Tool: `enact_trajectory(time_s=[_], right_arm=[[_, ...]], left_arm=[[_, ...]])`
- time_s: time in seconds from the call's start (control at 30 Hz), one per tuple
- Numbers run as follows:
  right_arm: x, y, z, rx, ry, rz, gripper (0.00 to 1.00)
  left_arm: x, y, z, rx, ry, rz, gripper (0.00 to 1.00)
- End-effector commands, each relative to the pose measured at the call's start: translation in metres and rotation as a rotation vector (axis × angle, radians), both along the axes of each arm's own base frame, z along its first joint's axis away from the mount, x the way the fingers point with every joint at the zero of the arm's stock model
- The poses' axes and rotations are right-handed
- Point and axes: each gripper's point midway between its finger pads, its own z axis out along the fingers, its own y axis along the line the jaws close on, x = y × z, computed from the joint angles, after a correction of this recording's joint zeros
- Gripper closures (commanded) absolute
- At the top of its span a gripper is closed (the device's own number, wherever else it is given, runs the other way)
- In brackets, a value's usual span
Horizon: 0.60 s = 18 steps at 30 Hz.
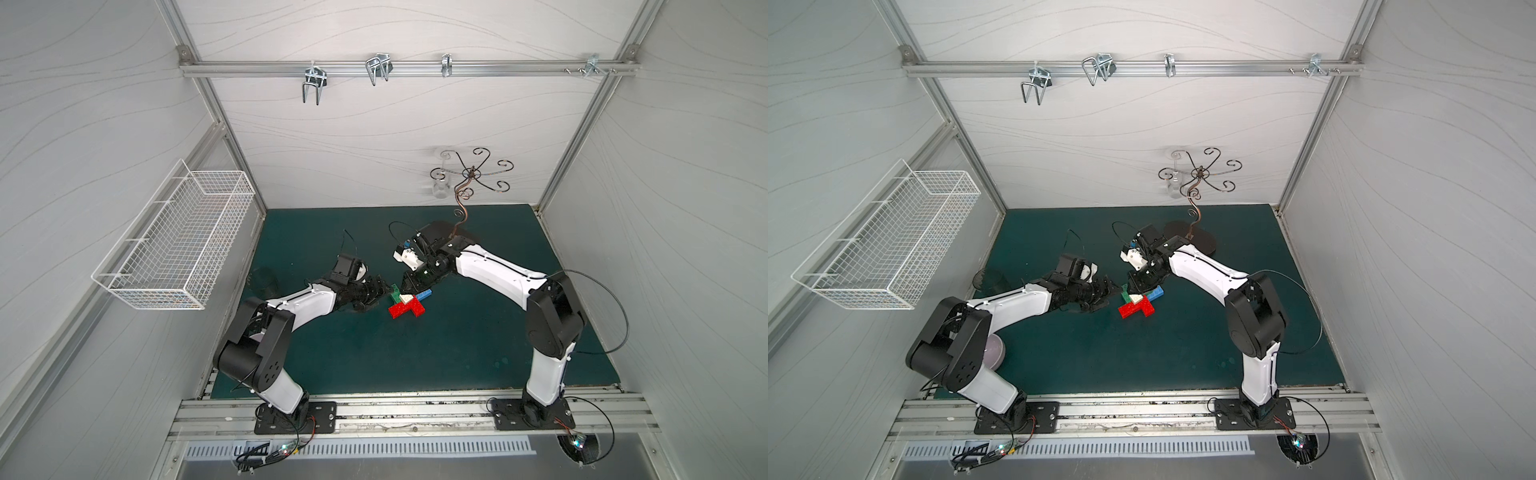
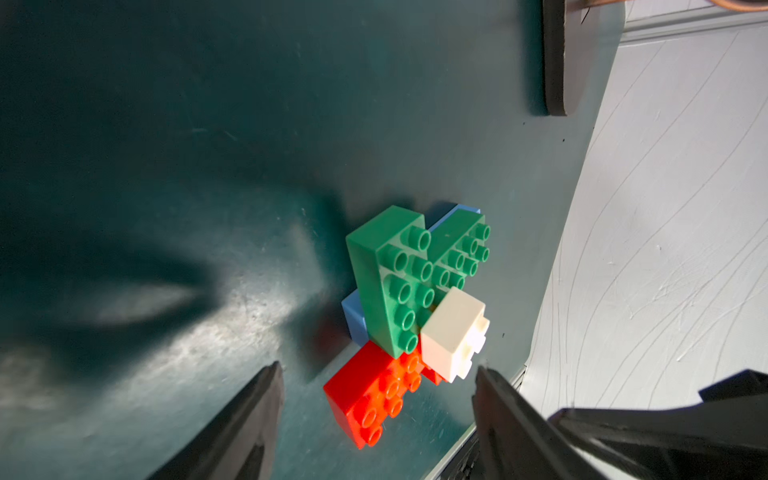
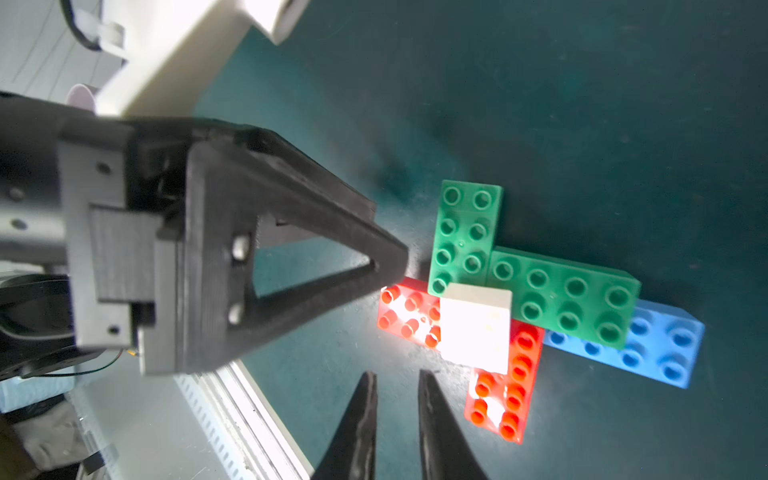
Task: Assemble a small pinwheel with lego
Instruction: Assemble the lego brick with the lego brick.
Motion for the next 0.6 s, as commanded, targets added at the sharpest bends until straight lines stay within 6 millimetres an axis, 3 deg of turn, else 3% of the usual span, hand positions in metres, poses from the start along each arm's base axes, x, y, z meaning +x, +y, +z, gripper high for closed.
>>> enact_trajectory(time_s=[0.0,0.57], right_arm=[[0.000,0.008,-0.007,0.025,0.020,0.019,0.79],[0.007,-0.001,-0.033,-0.008,0.035,0.003,0.80]], left_arm=[[0.011,-0.010,0.012,-0.030,-0.051,-0.012,0.26],[0.008,-0.009,0.003,-0.016,-0.030,-0.012,0.27]])
